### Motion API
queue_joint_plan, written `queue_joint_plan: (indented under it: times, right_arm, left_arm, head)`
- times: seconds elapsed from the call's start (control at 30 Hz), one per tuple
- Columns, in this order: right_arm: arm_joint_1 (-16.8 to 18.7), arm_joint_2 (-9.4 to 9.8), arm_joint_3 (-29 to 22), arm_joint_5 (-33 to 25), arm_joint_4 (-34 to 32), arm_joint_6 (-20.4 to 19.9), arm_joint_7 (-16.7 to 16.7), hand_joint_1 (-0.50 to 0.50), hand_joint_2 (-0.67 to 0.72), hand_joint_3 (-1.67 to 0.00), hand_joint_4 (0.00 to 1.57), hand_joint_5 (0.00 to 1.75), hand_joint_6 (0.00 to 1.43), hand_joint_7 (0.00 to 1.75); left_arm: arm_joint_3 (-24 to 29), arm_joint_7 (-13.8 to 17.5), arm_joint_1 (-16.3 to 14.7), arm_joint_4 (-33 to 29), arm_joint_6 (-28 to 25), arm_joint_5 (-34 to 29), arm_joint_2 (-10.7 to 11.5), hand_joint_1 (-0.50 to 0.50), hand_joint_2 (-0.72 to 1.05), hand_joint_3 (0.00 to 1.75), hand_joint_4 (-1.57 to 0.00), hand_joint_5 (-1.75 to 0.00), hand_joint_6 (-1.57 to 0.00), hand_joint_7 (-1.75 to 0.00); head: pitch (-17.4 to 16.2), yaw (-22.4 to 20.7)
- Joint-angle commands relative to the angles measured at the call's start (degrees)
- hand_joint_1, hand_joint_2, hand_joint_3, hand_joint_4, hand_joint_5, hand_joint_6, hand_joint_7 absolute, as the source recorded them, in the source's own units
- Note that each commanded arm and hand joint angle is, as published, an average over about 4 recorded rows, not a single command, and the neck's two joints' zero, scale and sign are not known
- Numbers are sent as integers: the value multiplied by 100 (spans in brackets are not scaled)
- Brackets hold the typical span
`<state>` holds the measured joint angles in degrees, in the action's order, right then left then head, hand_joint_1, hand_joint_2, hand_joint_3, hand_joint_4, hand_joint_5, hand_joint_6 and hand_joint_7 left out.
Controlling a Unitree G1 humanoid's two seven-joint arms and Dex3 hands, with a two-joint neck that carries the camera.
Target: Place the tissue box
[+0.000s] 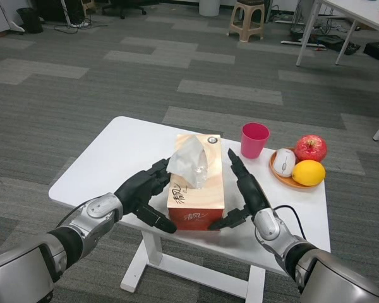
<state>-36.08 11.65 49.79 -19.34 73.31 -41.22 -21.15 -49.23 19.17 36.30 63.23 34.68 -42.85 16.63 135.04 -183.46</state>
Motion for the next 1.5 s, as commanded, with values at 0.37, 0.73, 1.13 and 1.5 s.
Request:
queue_joint_plan:
  times: [0.37, 0.73, 1.13, 1.5]
  right_arm:
    - [484, 175, -919, -17, -568, -66, 344, -38, -35, -32, 0, 0, 0, 0]
    - [932, 269, -1485, -11, -1062, -101, 676, -38, -35, -32, 0, 0, 0, 0]
    - [1754, 456, -2501, -17, -2387, -132, 1333, -38, -38, -36, 0, 0, 0, 0]
    - [2057, 465, -3379, -30, -3411, -132, 1531, -38, -30, -42, 0, 0, 0, 0]
  left_arm:
    - [467, 148, -137, -26, -49, -40, 152, 50, 43, 0, 0, 0, 0, 0]
    - [1222, 234, -284, -109, 4, -48, 216, 50, 43, 0, 0, 0, 0, 0]
    - [2286, 280, -611, -663, 8, -26, 346, 50, 43, 0, 0, 0, 0, 0]
    - [2950, 271, -607, -1300, 4, 17, 421, 50, 52, 0, 0, 0, 0, 0]
  head:
    - [14, -115]
    - [-58, -189]
    - [-192, -193]
    - [-213, -162]
